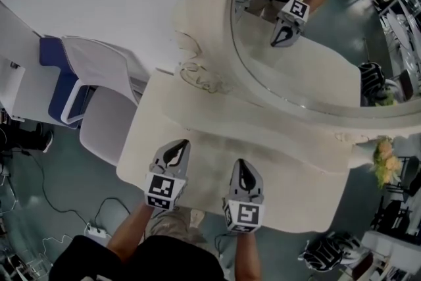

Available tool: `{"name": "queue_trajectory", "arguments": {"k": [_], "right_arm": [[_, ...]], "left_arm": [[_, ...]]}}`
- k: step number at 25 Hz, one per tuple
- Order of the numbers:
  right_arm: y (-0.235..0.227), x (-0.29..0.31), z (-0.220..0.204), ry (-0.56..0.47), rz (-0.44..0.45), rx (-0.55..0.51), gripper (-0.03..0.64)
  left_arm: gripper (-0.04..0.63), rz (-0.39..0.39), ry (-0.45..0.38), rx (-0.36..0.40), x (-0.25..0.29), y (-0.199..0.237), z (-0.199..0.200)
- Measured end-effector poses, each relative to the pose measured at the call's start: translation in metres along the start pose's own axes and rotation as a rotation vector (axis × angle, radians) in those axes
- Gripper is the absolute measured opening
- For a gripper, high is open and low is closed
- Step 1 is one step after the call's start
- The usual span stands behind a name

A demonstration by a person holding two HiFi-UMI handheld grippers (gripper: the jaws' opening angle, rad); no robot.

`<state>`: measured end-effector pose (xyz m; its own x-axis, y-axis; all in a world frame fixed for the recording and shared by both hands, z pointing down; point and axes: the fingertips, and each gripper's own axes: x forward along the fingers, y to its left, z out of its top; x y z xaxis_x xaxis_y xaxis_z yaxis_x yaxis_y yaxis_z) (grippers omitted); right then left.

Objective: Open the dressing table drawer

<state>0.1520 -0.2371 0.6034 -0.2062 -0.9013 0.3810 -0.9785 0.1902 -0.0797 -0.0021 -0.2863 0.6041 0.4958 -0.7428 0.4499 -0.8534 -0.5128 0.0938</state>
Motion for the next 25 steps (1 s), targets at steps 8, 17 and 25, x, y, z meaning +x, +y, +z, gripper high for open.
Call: {"name": "queue_trajectory", "arguments": {"k": [8, 17, 25], "right_arm": [[-0.010, 0.020, -0.016, 0.015, 0.002, -0.002, -0.002], [-0.011, 0.023, -0.022, 0.031, -0.007, 0.016, -0.002], [-0.013, 0.030, -0.030, 0.045, -0.012, 0.021, -0.002]], "left_arm": [[0.009, 0.026, 0.075, 0.009, 0.028, 0.017, -0.029], [0.126, 0.057, 0.163, -0.038, 0.050, 0.029, -0.051], [0.150, 0.065, 0.206, -0.031, 0.066, 0.034, -0.068]]}}
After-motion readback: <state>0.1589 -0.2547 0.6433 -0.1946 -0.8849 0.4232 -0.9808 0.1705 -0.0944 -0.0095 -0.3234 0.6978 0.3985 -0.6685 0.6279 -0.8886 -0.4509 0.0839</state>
